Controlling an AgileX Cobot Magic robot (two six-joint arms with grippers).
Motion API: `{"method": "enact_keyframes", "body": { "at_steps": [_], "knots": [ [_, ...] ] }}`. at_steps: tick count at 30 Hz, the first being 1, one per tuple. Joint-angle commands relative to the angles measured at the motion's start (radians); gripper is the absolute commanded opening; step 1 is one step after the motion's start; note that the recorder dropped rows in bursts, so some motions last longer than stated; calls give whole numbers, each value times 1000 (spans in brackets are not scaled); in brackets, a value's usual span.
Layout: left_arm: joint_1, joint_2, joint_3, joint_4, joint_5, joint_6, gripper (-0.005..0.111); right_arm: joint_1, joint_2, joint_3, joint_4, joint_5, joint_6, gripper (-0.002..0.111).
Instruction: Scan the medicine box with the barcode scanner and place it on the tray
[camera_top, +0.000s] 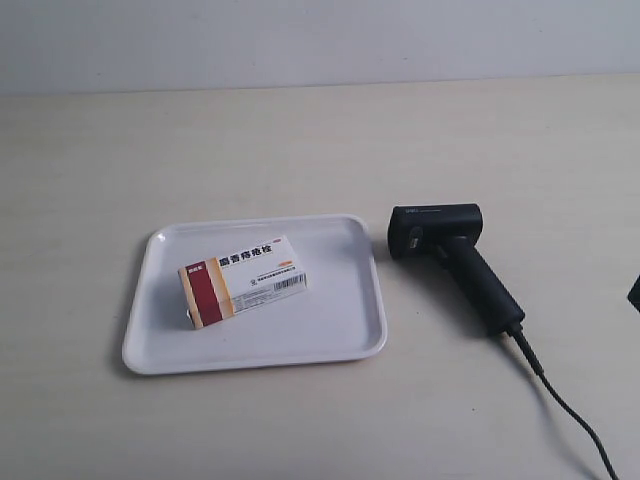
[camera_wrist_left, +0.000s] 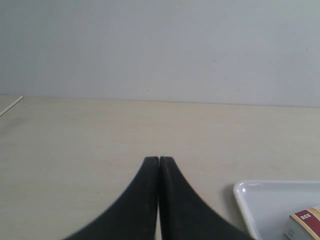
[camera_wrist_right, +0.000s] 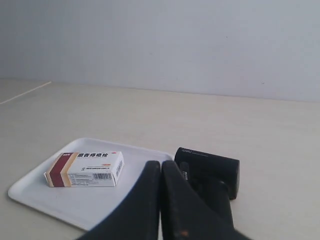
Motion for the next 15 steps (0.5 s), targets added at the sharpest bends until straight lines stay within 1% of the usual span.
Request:
{"method": "enact_keyframes", "body": {
  "at_steps": [1, 11, 13, 15],
  "knots": [
    [3, -7, -1, -10, 5, 4, 3, 0, -11, 4, 70, 1, -89, 0],
    [3, -7, -1, -10, 5, 4, 3, -6, -28, 4, 70, 2, -89, 0],
    [3, -7, -1, -10, 5, 4, 3, -63, -49, 4, 70, 2, -89, 0],
    [3, -7, -1, -10, 7, 4, 3, -157, -49, 4, 70, 2, -87, 0]
  ]
}}
